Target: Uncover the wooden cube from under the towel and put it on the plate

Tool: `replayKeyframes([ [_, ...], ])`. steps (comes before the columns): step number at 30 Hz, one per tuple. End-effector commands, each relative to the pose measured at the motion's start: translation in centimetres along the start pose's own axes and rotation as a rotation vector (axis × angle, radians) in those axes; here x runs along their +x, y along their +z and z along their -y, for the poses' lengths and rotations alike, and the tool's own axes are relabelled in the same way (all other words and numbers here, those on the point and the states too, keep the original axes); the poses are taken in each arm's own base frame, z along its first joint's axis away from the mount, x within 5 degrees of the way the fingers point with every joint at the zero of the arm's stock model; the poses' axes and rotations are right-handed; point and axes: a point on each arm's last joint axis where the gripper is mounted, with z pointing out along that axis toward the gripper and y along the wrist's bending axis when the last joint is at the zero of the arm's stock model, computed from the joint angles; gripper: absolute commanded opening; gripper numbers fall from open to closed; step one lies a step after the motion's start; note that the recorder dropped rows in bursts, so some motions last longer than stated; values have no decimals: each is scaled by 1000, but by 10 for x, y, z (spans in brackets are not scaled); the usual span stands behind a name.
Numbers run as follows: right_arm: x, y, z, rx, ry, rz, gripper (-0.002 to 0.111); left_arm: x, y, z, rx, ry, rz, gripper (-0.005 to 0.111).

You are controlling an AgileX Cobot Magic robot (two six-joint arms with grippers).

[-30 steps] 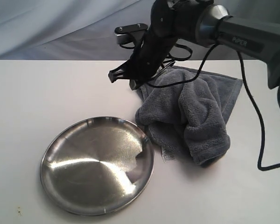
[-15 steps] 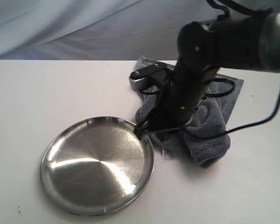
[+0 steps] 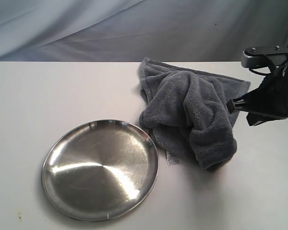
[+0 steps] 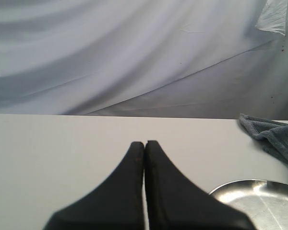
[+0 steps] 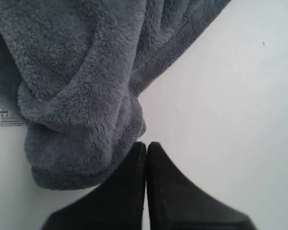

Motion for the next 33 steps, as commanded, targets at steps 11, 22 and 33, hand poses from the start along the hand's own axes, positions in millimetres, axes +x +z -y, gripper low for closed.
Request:
replayKeyframes([
  [11,-66,44,13,33,62,68,0,1,0,0,1,-2,-1,1],
  [22,-139,82,21,87,69,100,0,1,0,0,1,0,-1,1],
  [33,-188,93,-8,16,60,150,0,1,0,0,1,-2,-1,1],
])
